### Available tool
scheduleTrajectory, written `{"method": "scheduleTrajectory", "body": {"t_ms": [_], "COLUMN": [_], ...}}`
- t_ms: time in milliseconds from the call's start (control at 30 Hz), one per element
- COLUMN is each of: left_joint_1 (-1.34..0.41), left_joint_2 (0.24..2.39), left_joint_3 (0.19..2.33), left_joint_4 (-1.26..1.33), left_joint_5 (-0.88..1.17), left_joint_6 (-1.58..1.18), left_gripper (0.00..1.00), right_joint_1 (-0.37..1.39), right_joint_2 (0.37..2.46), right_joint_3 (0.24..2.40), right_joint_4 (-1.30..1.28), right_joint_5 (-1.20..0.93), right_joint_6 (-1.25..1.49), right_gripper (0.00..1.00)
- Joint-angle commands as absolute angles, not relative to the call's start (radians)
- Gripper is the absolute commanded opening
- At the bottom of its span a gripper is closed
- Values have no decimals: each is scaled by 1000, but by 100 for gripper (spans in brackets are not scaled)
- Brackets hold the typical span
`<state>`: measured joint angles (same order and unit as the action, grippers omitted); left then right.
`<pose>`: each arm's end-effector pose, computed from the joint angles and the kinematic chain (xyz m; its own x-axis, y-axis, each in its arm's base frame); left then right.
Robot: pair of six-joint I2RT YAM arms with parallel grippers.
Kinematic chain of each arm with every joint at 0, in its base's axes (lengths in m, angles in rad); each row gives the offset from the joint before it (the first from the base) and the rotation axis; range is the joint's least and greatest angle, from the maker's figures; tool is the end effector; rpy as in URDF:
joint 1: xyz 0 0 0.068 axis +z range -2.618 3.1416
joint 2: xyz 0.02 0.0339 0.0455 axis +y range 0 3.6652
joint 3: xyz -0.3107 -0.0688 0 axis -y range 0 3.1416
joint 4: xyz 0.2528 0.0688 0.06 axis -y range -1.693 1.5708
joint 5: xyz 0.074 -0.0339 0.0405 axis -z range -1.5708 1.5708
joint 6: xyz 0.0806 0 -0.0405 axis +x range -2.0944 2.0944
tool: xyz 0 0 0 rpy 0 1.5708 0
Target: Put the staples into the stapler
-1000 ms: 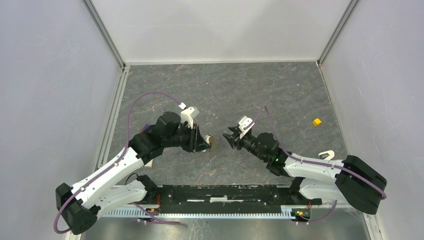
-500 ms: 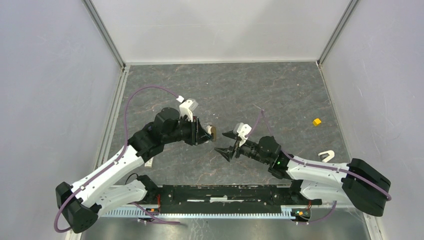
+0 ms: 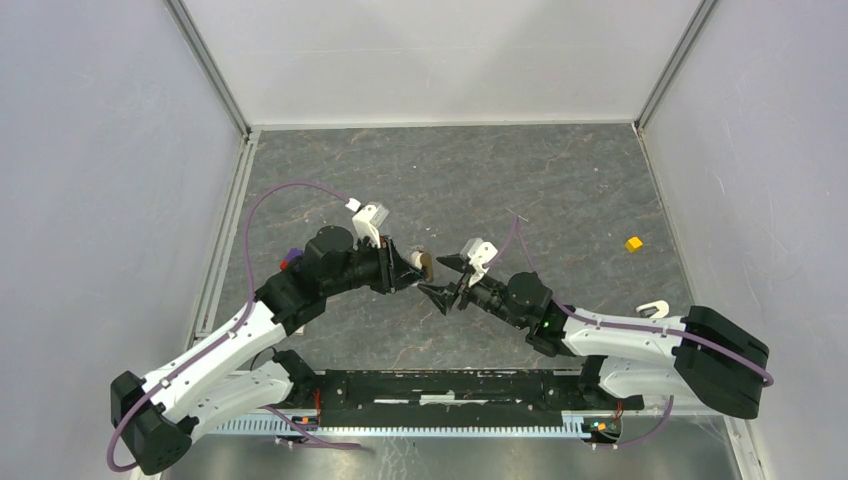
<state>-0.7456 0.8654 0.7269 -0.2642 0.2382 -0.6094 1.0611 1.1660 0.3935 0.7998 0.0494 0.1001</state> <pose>0.1468 -0.1614 0.3149 -0.7047 -0.1063 -0.7015 0.5066 0.6168 -0.6024 0.1377 0.2381 0.2698 -0.0715 0.0767 -0.9945 -0.8448 0.5254 0.1012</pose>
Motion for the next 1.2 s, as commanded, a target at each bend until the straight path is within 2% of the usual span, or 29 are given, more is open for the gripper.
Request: {"method": "scheduleTrajectory", "body": {"t_ms": [0,200,333,767,1033,1167], "left_joint_1": [-743,-742,-742,-742,-742,-743], "left_joint_2": [863,875,860,891,925,958], "left_joint_3": [720,716,720,797,882,922], "left_joint_4": [-160,-162,-198,-403,-573,-646], "left_joint_5": [255,279,276,380,455,520], "left_joint_6": [-667,-679,-671,-586,-456,-400], "left_gripper": [2,2,2,2,2,2], "right_joint_1": [1072,1071,1072,1047,1026,1026], "right_joint_2": [1190,1203,1201,1174,1153,1117], "right_joint_3": [453,452,433,386,370,361], "right_joint_4": [864,895,895,938,845,772], "right_joint_5": [123,212,262,112,-62,-129], "right_joint_6": [106,113,71,-111,-247,-333], "right_gripper": [73,66,56,33,18,14]}}
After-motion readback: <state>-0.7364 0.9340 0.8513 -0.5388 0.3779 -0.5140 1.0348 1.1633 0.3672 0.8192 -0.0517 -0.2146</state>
